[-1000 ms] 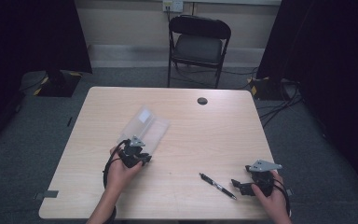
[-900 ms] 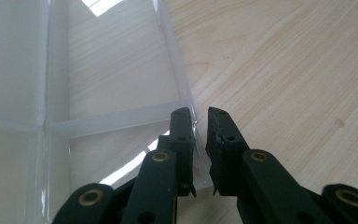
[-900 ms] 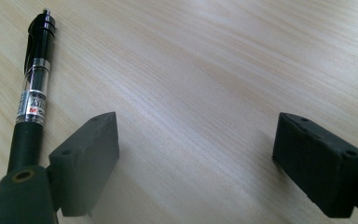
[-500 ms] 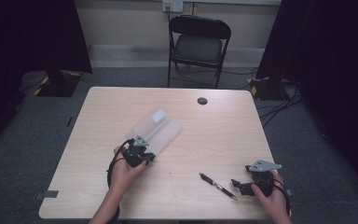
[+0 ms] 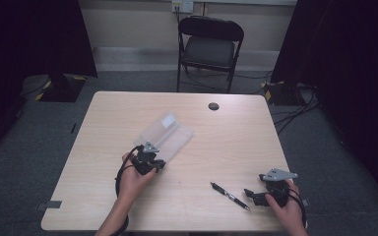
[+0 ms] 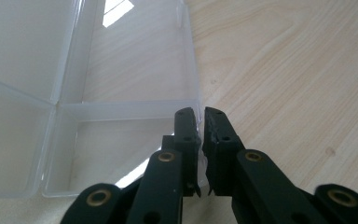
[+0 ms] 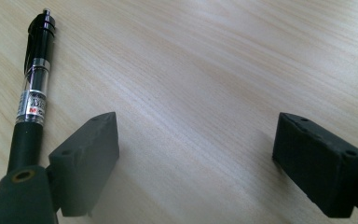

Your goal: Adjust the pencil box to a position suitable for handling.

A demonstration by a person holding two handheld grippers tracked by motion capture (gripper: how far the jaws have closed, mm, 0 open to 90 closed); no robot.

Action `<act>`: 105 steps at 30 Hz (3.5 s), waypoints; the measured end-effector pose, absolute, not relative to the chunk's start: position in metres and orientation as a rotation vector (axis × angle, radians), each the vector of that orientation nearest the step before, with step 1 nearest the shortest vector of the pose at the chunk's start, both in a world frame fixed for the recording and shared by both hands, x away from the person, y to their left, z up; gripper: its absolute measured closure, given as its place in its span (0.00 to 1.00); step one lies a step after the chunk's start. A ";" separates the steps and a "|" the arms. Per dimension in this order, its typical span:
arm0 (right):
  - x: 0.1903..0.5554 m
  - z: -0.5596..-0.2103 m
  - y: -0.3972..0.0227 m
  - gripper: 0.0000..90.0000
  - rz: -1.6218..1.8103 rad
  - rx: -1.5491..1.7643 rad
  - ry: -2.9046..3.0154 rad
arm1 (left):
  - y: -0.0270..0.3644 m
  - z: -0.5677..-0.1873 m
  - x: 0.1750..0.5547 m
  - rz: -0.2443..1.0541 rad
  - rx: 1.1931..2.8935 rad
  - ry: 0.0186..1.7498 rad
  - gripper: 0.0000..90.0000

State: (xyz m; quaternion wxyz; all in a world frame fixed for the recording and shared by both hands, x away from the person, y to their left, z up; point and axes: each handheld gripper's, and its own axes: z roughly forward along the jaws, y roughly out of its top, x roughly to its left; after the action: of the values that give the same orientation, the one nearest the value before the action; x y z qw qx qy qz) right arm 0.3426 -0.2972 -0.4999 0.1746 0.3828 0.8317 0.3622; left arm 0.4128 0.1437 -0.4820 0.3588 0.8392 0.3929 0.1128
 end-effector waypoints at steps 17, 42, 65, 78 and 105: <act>0.343 -0.500 -0.297 0.15 1.029 1.085 2.359 | 0.140 -0.484 0.413 0.256 2.151 1.016 0.91; 0.340 -0.499 -0.295 0.24 1.065 1.089 2.363 | 0.151 -0.465 0.399 0.229 2.021 0.948 0.38; 0.321 -0.490 -0.258 0.41 1.192 0.978 2.495 | 0.131 -0.461 0.394 0.224 2.056 0.873 0.37; 0.327 -0.492 -0.257 0.89 1.100 0.916 2.502 | 0.123 -0.460 0.390 0.220 2.064 0.874 0.37; 0.342 -0.494 -0.183 0.89 1.211 0.721 2.630 | 0.118 -0.461 0.383 0.210 2.069 0.846 0.36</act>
State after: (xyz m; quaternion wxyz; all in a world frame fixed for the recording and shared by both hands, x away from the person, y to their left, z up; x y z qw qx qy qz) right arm 0.3422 -0.1828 -0.4938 0.0788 0.2410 0.8787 0.4045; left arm 0.3829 0.1178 -0.4614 0.4331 0.8306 0.3397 0.0844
